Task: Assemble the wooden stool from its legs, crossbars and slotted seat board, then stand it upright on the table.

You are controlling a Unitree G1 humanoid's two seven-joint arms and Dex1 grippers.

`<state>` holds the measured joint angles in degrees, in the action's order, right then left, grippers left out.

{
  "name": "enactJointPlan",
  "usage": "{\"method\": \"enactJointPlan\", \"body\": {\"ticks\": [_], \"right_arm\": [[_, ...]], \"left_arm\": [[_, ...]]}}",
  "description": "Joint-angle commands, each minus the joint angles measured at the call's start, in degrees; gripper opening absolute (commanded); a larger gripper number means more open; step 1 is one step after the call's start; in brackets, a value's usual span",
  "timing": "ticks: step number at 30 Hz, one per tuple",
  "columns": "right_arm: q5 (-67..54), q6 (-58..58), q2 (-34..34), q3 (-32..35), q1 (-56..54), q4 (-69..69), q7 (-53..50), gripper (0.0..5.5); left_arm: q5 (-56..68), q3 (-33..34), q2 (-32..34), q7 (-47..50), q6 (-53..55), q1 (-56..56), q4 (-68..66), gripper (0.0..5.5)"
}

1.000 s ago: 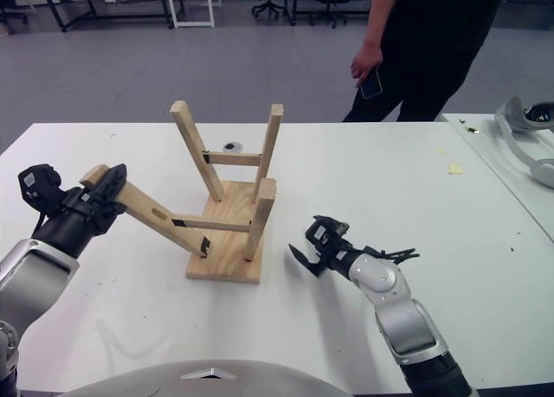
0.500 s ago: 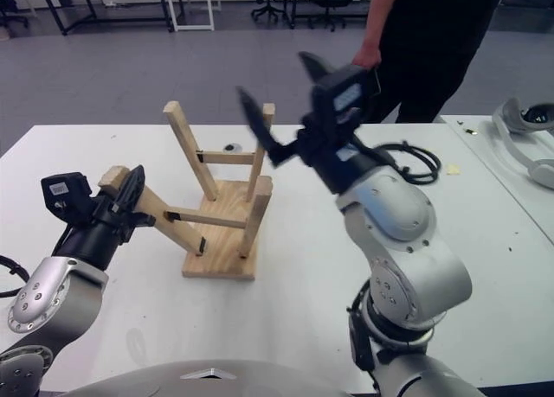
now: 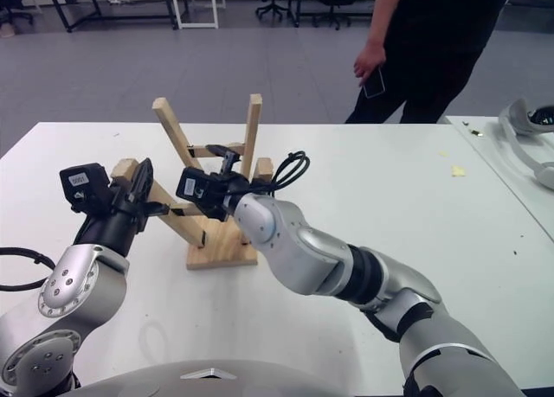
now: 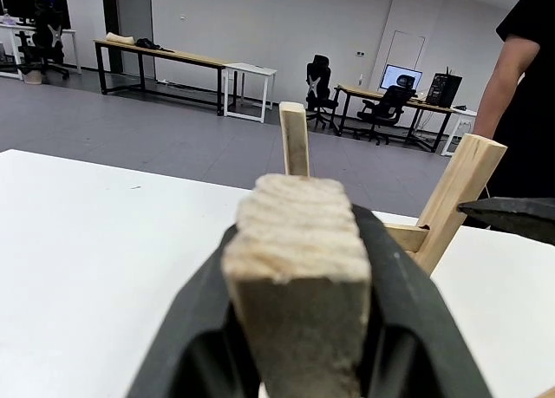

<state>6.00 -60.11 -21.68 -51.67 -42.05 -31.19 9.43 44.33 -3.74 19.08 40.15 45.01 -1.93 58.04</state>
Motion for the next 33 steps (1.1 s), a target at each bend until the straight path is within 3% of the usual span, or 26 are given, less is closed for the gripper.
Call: {"method": "enactJointPlan", "body": {"ticks": [1, 5, 8, 12, 16, 19, 22, 26, 27, 30, 32, 33], "right_arm": [[-3.39, -0.53, 1.21, -5.92, 10.25, 6.06, 5.35, 4.58], [-1.02, 6.38, 2.44, -4.97, 13.37, 10.05, 6.59, 4.58], [-0.61, 11.02, 3.65, -0.17, 14.87, 9.58, 6.68, 4.58], [0.09, 15.74, 5.88, 6.77, 16.3, 7.29, 6.17, 4.58], [3.43, 16.12, 5.94, 13.32, 15.08, 2.96, 5.01, 4.58], [0.66, 15.25, 8.74, 22.79, 12.25, -2.93, 5.58, 4.58], [-10.29, 11.41, 14.84, 36.77, 6.48, -7.57, 8.74, 4.58], [-23.7, 1.91, 16.08, 54.58, -5.37, -6.66, 11.23, 4.58], [-24.99, -0.32, 14.24, 56.68, -7.02, -4.39, 11.87, 4.58], [-25.3, 0.5, 8.95, 54.34, -1.88, 3.23, 15.21, 4.58], [-31.16, -2.55, 6.03, 57.3, 10.18, 0.98, 20.52, 4.58], [-30.5, -0.36, 4.54, 55.18, 16.8, 2.95, 22.04, 4.58]], "left_arm": [[-3.11, -3.46, -1.43, -2.79, 3.7, 2.39, -3.97, 1.03], [-6.24, -9.85, -3.77, -7.7, 3.32, 6.97, -6.74, 1.03], [-8.06, -10.42, -3.74, -9.83, 3.67, 7.14, -6.68, 1.03], [-10.45, -4.85, -0.52, -12.89, 3.5, 4.97, -2.29, 2.03], [-11.47, 2.05, 1.32, -20.81, -3.17, 8.95, 0.73, 2.76], [-9.07, 9.71, 2.85, -26.95, -8.71, 14.99, 0.25, 3.2], [-1.02, 18.29, 6.82, -32.09, -8.5, 27.12, -8.16, 3.68], [7.77, 20.28, 9.28, -35.7, -3.28, 37.25, -20.61, 3.68], [9.24, 19.63, 8.84, -35.81, -1.89, 36.35, -21.52, 3.68], [9.73, 16.41, 6.25, -35.0, -0.08, 26.09, -18.74, 3.68], [7.44, 13.97, 1.99, -35.41, -3.07, 15.79, -18.05, 3.68], [4.03, 10.51, 0.7, -36.99, -5.34, 10.67, -19.36, 3.68]]}}
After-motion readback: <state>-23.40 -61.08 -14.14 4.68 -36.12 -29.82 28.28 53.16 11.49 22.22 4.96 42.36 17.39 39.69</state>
